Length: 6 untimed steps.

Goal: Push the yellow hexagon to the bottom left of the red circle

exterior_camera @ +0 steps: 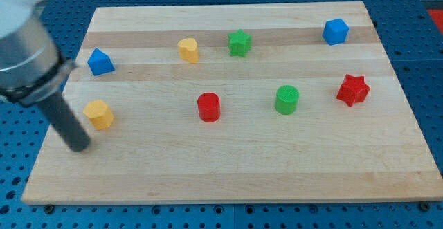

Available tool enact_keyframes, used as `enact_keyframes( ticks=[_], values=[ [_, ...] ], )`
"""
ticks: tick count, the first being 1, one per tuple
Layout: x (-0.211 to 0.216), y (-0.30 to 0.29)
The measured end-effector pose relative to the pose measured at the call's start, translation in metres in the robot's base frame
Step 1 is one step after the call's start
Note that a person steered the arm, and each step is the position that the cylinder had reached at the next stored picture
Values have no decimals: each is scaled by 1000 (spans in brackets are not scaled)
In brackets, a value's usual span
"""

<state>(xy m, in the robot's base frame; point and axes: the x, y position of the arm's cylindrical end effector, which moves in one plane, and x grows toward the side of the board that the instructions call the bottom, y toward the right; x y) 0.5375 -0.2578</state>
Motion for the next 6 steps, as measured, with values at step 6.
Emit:
enact_keyframes(
  ticks=[6],
  values=[
    [-14,113]
  ],
)
